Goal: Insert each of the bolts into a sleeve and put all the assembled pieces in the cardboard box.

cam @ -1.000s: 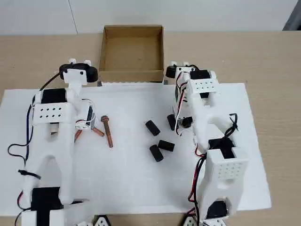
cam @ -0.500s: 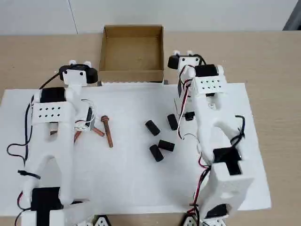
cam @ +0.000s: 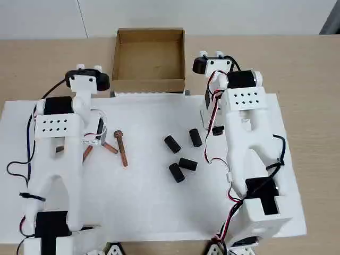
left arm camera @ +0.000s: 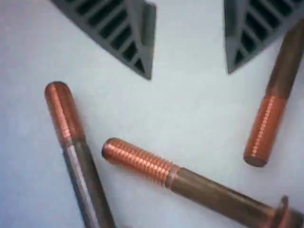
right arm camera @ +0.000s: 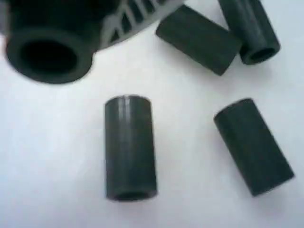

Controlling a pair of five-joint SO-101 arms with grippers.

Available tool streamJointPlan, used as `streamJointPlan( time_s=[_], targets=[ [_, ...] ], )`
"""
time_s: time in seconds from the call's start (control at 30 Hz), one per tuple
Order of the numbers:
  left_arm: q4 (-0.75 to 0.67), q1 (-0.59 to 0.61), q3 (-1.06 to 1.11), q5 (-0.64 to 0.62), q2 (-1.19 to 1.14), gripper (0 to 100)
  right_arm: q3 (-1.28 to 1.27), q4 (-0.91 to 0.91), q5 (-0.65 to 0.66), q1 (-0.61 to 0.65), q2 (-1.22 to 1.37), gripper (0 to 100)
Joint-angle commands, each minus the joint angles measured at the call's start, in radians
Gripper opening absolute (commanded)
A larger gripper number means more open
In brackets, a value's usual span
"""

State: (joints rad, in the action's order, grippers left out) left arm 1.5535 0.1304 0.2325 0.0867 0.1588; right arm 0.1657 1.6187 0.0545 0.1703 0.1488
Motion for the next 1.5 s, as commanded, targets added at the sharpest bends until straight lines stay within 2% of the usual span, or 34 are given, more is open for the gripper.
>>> streamJointPlan(
  time_s=[0.0, 0.13, 0.3, 0.67, 0.77, 0.9, 1.27, 1.47],
  targets=[
    [0.008, -0.006, -0.074, -0.002, 0.006, 10, 0.009, 0.022, -0.005, -0.015, -0.064, 0.6],
    [0.006, -0.009, -0.099, -0.051, -0.012, 9, 0.009, 0.022, -0.006, -0.015, -0.064, 0.6],
    [0.015, -0.054, -0.136, -0.120, -0.169, 1, 0.009, 0.022, -0.044, -0.016, -0.062, 0.6],
    [0.008, -0.077, -0.260, -0.232, -0.388, 2, 0.008, 0.022, -0.069, -0.016, -0.056, 0.6],
    [-0.012, -0.080, -0.260, -0.235, -0.416, 7, 0.008, 0.022, -0.069, -0.016, -0.054, 0.6],
    [-0.037, -0.080, -0.260, -0.242, -0.437, 12, 0.008, 0.022, -0.071, -0.015, -0.054, 0.6],
    [-0.112, -0.157, -0.257, -0.255, -0.440, 12, -0.064, 0.012, -0.071, -0.012, -0.054, 0.7],
    [-0.117, -0.153, -0.254, -0.262, -0.442, 12, -0.066, 0.012, -0.071, -0.013, -0.059, 0.7]
  ],
)
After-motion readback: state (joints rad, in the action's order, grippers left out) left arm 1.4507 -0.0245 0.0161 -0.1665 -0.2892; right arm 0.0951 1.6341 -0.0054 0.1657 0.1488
